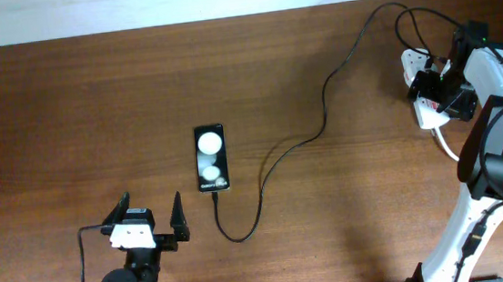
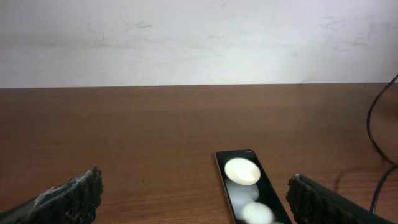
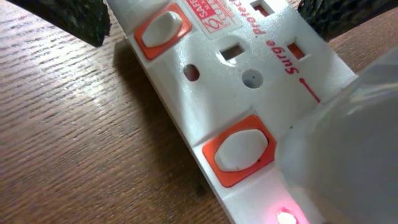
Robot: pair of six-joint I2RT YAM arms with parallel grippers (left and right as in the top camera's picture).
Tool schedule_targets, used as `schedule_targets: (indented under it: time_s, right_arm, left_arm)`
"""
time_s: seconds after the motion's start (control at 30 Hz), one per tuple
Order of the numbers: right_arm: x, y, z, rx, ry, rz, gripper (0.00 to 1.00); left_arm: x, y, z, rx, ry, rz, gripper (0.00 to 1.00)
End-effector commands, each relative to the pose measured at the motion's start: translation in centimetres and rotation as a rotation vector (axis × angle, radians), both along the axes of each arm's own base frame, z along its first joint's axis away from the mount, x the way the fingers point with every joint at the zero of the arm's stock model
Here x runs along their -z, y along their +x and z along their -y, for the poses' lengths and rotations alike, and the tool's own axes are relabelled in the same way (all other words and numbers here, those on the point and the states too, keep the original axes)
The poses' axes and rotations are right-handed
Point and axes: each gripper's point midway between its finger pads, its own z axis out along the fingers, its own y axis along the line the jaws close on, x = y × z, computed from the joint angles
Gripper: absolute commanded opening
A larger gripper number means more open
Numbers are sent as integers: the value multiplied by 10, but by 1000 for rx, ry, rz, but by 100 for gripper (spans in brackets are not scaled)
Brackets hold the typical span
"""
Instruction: Plug charger to phone and switch on socket
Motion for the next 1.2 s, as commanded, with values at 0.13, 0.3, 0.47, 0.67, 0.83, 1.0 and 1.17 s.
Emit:
schedule_targets:
  time_s: [0.13,0.3,0.47,0.67,0.83,1.0,1.17]
  right_arm:
    - [-94,9,4,0,-91,192,99]
    - [-163,5,3,2,-145,336,99]
    - [-219,-6,-1,3,-192,457,99]
    - [-287,-29,-10,4,-249,607,99]
    - [-302,-36,-13,4,-263,643,99]
    - [-302,-36,-13,4,-263,642,99]
    - [-318,-44,-16,5,-278,682,99]
  left_arm:
    - [1,0,-2,-11,13,1,99]
    - [1,0,-2,-11,13,1,99]
    - [1,0,-2,-11,13,1,99]
    - [1,0,-2,-11,13,1,99]
    - [1,0,-2,-11,13,1,99]
    - [1,0,-2,-11,13,1,99]
    - [1,0,-2,-11,13,1,99]
